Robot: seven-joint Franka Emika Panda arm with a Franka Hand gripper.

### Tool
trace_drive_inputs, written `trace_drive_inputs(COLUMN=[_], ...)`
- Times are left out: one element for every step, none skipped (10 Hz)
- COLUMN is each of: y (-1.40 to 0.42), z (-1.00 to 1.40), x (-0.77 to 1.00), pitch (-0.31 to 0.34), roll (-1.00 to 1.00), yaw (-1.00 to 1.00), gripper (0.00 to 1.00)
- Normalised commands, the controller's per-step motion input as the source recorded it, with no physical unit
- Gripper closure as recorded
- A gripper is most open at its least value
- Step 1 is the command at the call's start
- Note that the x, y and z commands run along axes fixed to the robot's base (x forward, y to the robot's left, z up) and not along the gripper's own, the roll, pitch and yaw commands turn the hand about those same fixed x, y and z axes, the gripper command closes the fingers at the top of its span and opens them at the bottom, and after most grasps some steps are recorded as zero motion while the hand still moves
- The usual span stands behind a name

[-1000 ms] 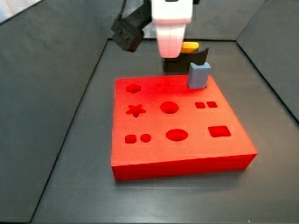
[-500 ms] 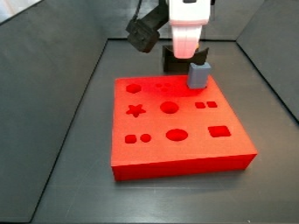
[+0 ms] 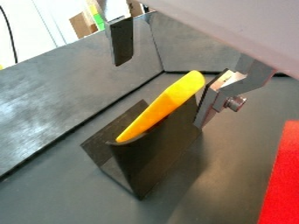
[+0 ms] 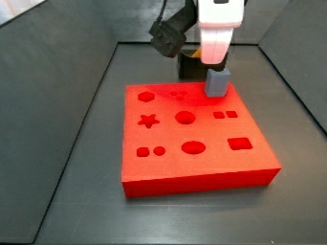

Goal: Pick up the square-circle object. Move up. Rotate the square-circle object. Place the square-circle object on the fixture. Regrasp the square-circle object. Move to above the board. Insert the square-circle object.
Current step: Regrasp the square-circle object, then move to above the board.

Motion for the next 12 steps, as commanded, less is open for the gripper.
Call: trace_drive_inputs(y=[-0.02, -0.02, -0.02, 0.50, -0.07, -0.07, -0.06, -0.06, -0.05, -0.05, -0.05, -0.05], z=[0.00, 0.00, 0.01, 0.17, 1.00, 1.00, 1.00, 1.00, 1.00, 1.00, 1.00, 1.00], x=[0.17, 0.13, 0.07, 0.00, 0.05, 0.04, 0.03, 0.03, 0.03, 0.03, 0.02, 0.02], pitch=[0.205, 0.208, 0.202, 0.000, -0.230, -0.207, -0.109, -0.068, 0.005, 0.041, 0.076, 0.119], roll=[0.00, 0.00, -0.01, 0.00, -0.39, -0.38, -0.32, -0.29, -0.20, -0.15, -0.11, -0.07], yaw=[0.09, 0.09, 0.09, 0.00, -0.21, -0.21, -0.20, -0.19, -0.15, -0.13, -0.10, -0.06], gripper=[0.00, 0.00, 0.00, 1.00, 1.00, 1.00, 1.00, 1.00, 1.00, 1.00, 1.00, 1.00])
